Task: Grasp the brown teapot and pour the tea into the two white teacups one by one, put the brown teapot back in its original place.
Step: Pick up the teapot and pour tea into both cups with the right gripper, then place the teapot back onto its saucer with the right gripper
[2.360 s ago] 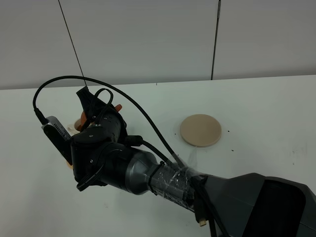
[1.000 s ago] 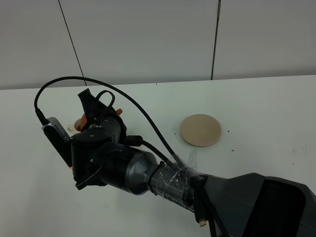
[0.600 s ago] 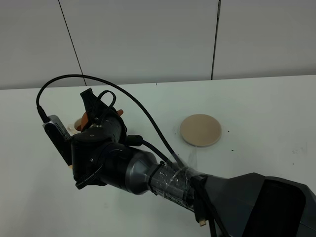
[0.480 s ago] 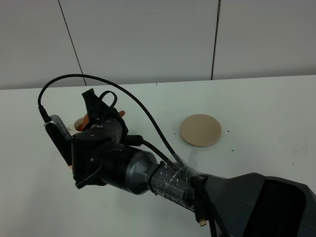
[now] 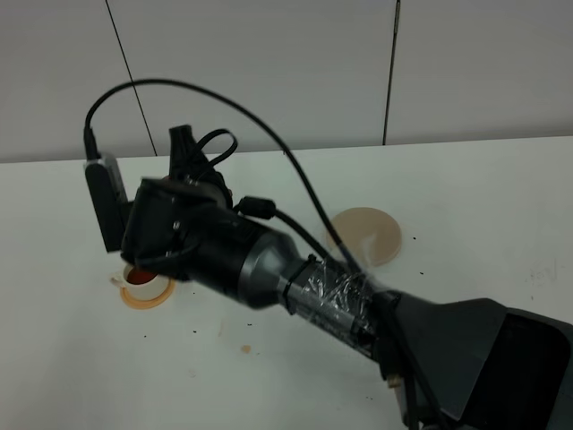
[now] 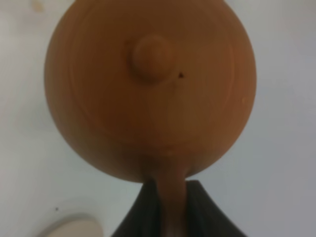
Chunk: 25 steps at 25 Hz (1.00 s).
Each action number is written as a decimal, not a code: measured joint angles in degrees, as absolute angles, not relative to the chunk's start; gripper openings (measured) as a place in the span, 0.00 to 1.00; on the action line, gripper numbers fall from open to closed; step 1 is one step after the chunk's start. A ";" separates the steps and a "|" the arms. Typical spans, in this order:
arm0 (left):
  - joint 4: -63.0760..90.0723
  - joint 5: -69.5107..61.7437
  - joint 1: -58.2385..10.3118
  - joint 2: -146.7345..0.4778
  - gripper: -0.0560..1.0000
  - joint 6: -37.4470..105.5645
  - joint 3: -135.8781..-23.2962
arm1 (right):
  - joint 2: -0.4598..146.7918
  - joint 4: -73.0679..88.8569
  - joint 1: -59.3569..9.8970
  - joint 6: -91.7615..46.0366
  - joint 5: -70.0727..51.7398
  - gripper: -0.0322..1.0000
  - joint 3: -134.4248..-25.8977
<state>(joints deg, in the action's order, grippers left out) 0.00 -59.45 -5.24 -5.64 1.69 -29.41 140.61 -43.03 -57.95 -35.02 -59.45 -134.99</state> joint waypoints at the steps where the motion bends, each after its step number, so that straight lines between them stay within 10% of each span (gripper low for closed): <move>1: 0.00 -59.45 -5.24 -5.64 0.41 1.69 -29.41 | 140.61 -40.81 -57.45 -35.60 -60.39 0.12 -136.55; 16: 0.00 -59.45 -5.24 -5.64 0.41 1.69 -29.41 | 140.46 7.16 -45.98 -44.03 -70.70 0.12 -148.75; 25: 0.00 -59.45 -5.24 -5.64 0.41 1.69 -29.41 | 143.04 9.73 -44.60 -42.80 -70.61 0.12 -149.09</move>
<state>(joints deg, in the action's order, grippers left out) 0.00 -59.45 -5.24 -5.64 1.69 -29.41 143.04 9.73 -44.60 -42.80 -70.61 -149.09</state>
